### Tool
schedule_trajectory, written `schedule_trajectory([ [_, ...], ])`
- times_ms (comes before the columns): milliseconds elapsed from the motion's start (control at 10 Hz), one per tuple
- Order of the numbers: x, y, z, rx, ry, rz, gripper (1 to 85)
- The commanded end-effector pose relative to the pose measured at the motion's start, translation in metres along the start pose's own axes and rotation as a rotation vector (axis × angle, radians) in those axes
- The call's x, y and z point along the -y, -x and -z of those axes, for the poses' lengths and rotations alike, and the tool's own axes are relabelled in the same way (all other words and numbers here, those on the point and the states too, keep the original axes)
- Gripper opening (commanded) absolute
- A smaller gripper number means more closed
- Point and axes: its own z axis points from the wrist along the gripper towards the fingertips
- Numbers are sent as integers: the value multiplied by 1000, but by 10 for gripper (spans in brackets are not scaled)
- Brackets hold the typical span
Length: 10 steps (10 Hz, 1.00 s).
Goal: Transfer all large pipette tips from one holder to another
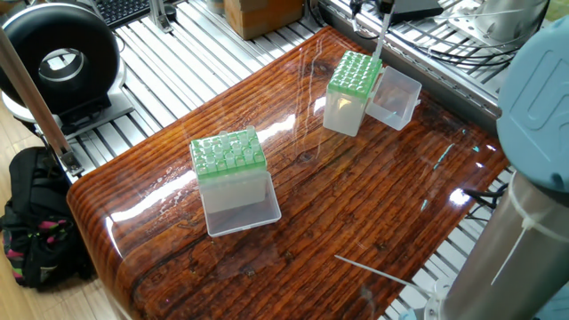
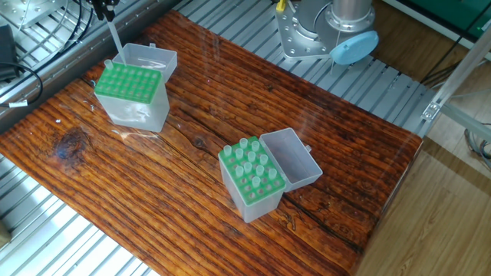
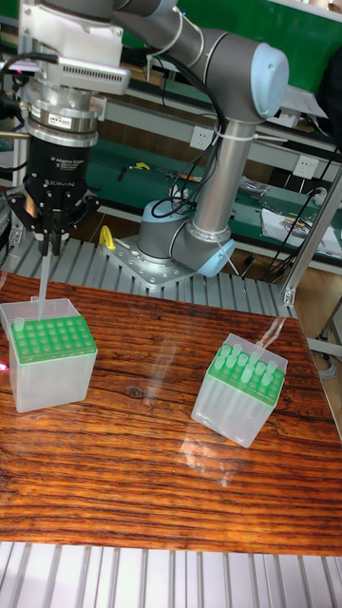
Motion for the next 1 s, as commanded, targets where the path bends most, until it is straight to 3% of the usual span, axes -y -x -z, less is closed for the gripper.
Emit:
schedule_trajectory([
  [0,-2,6,0,20,5,1,157],
  [900,-3,7,-3,8,13,-4,157],
])
